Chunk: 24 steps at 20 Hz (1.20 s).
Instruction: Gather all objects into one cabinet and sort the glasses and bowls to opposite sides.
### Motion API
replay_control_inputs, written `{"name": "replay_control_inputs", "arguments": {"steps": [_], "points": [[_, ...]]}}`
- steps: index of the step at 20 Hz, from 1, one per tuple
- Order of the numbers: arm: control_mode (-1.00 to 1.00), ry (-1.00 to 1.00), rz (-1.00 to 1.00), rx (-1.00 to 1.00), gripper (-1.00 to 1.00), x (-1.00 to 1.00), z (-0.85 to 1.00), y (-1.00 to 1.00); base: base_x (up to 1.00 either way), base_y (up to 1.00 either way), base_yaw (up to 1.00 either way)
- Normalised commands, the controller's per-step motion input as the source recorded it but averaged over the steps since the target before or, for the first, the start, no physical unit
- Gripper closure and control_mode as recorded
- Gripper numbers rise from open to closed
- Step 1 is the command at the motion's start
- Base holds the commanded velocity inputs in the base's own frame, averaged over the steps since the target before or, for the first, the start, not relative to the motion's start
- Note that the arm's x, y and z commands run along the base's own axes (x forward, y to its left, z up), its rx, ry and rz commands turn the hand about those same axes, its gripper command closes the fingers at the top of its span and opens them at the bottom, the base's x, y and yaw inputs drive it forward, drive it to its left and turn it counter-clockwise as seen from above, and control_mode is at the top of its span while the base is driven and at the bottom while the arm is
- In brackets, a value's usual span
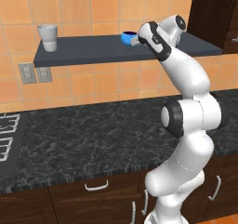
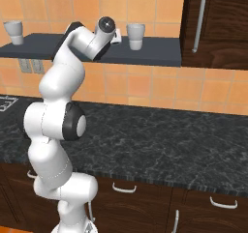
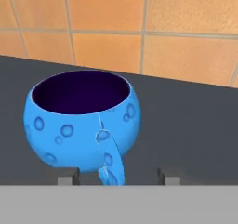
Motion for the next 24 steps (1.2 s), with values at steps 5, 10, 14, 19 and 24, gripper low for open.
{"name": "replay_control_inputs", "arguments": {"steps": [5,10,14,19,24], "points": [[-1.00,-0.05,-0.03,-0.01,1.00,0.07,0.01,0.15,0.00,0.00,0.00],[-1.00,-0.16,-0.04,-0.09,1.00,0.01,0.12,0.40,0.00,0.00,0.00],[-1.00,-0.17,-0.04,-0.09,1.00,0.00,0.03,0.44,0.00,0.00,0.00],[-1.00,0.10,-0.05,0.03,1.00,-0.17,0.65,0.11,0.00,0.00,0.00],[-1.00,0.54,-0.01,0.24,1.00,-0.05,1.00,-0.01,0.00,0.00,0.00]]}}
